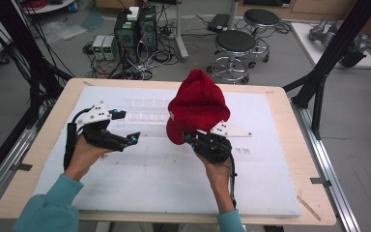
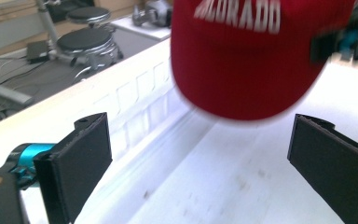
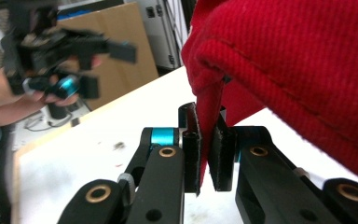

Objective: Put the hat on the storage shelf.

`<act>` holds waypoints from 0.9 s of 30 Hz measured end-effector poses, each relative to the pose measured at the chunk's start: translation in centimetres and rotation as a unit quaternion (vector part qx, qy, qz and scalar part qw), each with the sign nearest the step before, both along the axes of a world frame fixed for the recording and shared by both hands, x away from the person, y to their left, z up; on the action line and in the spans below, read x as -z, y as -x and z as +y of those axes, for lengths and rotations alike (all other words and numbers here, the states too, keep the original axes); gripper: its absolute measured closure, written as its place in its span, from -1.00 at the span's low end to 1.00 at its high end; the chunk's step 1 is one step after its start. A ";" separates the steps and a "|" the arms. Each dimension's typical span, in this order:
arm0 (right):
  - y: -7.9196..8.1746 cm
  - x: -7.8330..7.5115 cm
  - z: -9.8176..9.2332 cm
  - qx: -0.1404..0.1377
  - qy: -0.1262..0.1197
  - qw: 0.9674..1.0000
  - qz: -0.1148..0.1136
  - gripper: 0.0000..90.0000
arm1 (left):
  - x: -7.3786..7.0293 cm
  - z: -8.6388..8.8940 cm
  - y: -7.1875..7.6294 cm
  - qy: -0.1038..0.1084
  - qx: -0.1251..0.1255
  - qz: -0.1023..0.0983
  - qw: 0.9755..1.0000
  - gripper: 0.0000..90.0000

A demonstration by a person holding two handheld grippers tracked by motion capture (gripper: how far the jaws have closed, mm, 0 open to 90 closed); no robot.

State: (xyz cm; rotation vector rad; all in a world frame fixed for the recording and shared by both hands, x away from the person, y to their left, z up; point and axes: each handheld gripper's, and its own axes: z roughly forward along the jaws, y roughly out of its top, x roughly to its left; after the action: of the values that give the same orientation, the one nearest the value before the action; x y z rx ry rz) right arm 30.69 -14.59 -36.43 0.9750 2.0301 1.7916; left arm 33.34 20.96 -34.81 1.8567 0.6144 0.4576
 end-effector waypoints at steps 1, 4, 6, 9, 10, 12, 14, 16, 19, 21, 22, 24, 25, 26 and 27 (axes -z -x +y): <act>-0.2 -0.2 -0.1 0.003 0.004 1.000 -0.002 0.90 | 0.4 0.5 0.2 -0.002 -0.005 -0.001 1.000 -0.85; -0.9 -0.8 -0.2 0.010 0.020 1.000 -0.006 0.90 | 1.6 2.0 0.8 -0.004 -0.021 0.002 1.000 -0.85; -1.4 -1.0 -0.3 0.016 0.027 0.999 -0.007 0.90 | 2.3 2.9 1.1 -0.002 -0.031 0.007 0.999 -0.86; -2.2 -1.2 -0.4 0.025 0.043 0.999 -0.010 0.90 | 3.5 4.2 1.7 0.011 -0.033 0.011 0.999 -0.86; -2.4 -1.3 -0.4 0.027 0.046 0.999 -0.011 0.90 | 3.9 4.5 1.8 0.015 -0.036 0.014 0.999 -0.86; -3.0 -1.2 -0.5 0.034 0.051 0.998 -0.011 0.90 | 4.5 5.3 2.2 0.017 -0.045 0.012 0.999 -0.86; -3.6 -1.2 -0.5 0.042 0.057 0.997 -0.009 0.90 | 5.1 6.0 2.6 0.018 -0.055 0.013 0.998 -0.86; -4.1 -1.1 -0.6 0.049 0.062 0.997 -0.009 0.90 | 5.7 6.6 2.9 0.020 -0.063 0.016 0.998 -0.86; -4.8 -1.1 -0.6 0.056 0.073 0.996 -0.008 0.90 | 6.7 7.4 3.4 0.020 -0.073 0.020 0.997 -0.86; -5.4 -1.3 -0.5 0.056 0.079 0.995 -0.012 0.90 | 7.3 7.8 3.6 0.024 -0.077 0.022 0.996 -0.86; -5.5 -1.4 -0.5 0.058 0.084 0.995 -0.015 0.90 | 7.6 7.9 3.7 0.024 -0.080 0.025 0.996 -0.86; -6.1 -1.4 -0.5 0.055 0.081 0.995 -0.011 0.90 | 8.1 8.2 3.9 0.025 -0.084 0.028 0.996 -0.86; -6.3 -1.5 -0.5 0.057 0.085 0.995 -0.013 0.90 | 8.3 8.3 4.0 0.027 -0.085 0.028 0.996 -0.86; -6.6 -1.5 -0.4 0.058 0.088 0.994 -0.010 0.90 | 8.5 8.4 4.1 0.029 -0.087 0.030 0.995 -0.86; -6.8 -1.4 -0.4 0.059 0.092 0.994 -0.013 0.90 | 8.7 8.5 4.2 0.032 -0.090 0.032 0.995 -0.86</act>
State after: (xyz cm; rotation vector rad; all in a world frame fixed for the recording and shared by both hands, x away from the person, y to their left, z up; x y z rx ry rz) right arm 37.48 -15.03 -34.98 0.9885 2.0332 1.5193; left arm 29.13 29.48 -43.49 1.7687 0.8344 0.4920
